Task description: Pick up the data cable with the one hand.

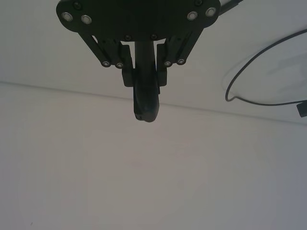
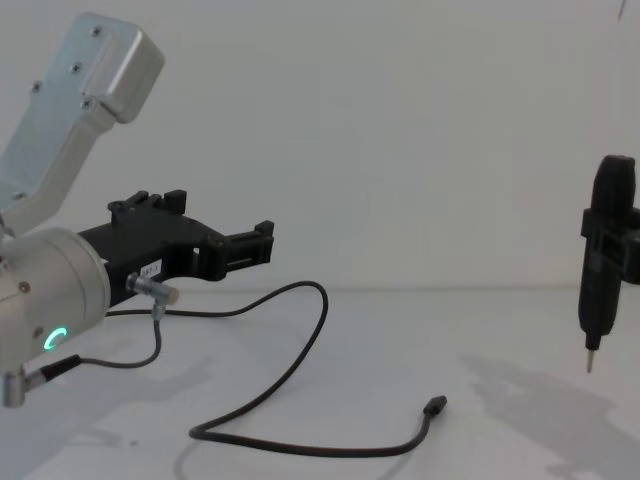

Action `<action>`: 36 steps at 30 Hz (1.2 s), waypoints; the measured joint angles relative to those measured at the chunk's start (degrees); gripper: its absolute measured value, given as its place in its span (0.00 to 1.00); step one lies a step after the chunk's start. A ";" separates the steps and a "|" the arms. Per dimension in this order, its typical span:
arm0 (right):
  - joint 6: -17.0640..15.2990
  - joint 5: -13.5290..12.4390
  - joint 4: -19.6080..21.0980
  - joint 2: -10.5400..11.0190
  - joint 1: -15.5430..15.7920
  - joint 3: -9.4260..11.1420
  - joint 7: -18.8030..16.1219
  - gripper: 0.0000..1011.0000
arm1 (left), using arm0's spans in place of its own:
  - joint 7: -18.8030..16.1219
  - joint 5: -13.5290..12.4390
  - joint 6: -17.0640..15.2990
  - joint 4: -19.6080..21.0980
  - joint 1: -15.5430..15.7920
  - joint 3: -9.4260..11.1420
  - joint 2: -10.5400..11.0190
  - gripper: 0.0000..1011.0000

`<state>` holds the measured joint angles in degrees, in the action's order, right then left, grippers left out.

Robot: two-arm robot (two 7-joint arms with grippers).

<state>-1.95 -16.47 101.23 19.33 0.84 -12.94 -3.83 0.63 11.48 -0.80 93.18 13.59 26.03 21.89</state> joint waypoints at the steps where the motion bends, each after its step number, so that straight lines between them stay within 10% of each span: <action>1: 0.00 0.00 0.00 0.00 0.00 0.00 0.00 0.28 | 0.00 0.00 0.00 0.00 0.00 0.00 0.00 0.99; 17: 0.00 0.00 0.00 0.00 0.00 0.00 0.00 0.28 | 4.97 1.14 -0.95 1.27 0.00 0.53 2.00 0.99; 36: 0.00 0.00 0.00 0.00 0.00 0.00 0.00 0.28 | 19.71 6.32 -6.34 7.95 -1.15 0.72 10.45 0.99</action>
<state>-1.95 -16.47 101.23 19.34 0.84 -12.94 -3.83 20.33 17.80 -7.14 101.13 12.43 26.75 32.34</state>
